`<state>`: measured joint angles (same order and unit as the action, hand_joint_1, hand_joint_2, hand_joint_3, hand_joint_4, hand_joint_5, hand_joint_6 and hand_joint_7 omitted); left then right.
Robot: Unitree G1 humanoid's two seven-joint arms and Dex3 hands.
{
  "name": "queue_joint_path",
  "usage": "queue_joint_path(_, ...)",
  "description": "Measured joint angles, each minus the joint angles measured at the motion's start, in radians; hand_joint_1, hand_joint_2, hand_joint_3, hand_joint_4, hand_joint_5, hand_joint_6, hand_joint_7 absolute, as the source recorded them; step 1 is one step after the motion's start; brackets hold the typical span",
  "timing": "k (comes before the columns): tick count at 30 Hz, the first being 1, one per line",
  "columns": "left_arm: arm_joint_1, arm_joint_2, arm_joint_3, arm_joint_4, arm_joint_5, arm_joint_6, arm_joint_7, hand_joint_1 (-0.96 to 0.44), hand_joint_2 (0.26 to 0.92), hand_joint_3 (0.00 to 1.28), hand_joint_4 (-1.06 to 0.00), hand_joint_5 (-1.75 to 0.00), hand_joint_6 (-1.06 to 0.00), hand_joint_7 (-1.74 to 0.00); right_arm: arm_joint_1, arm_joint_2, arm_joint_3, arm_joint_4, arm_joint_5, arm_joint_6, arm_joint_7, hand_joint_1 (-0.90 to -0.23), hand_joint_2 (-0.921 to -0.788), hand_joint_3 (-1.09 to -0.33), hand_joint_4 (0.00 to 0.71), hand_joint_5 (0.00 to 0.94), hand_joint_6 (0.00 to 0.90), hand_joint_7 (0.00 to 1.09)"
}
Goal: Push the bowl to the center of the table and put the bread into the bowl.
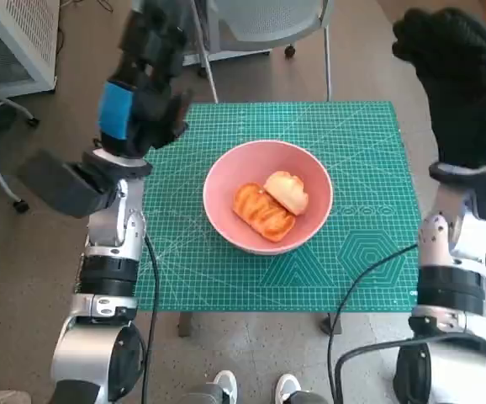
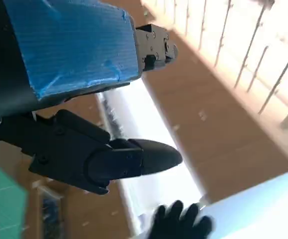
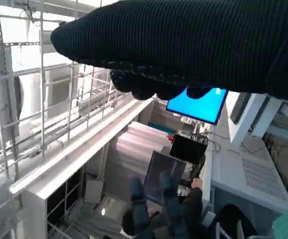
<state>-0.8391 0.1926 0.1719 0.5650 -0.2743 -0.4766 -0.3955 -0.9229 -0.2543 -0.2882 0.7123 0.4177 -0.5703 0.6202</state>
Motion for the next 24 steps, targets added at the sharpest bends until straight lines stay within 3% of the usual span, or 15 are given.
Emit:
queue_joint_path(12, 0.086, -0.002, -0.010, -0.125, -0.003, 0.060, -0.001, -0.74, 0.921, 0.49, 0.00, 0.00, 0.00, -0.24, 0.000, 0.022, 0.006, 0.016, -0.007, 0.000, -0.002, -0.643, -0.921, -0.651, 0.299, 0.001, 0.390, 0.00)
queue_joint_path(24, 0.102, -0.019, -0.013, -0.181, 0.007, 0.059, 0.033, -0.74, 0.921, 0.51, 0.00, 0.00, 0.00, -0.26, 0.000, 0.024, 0.004, 0.023, -0.003, -0.020, 0.016, -0.657, -0.921, -0.651, 0.299, 0.001, 0.390, 0.00)
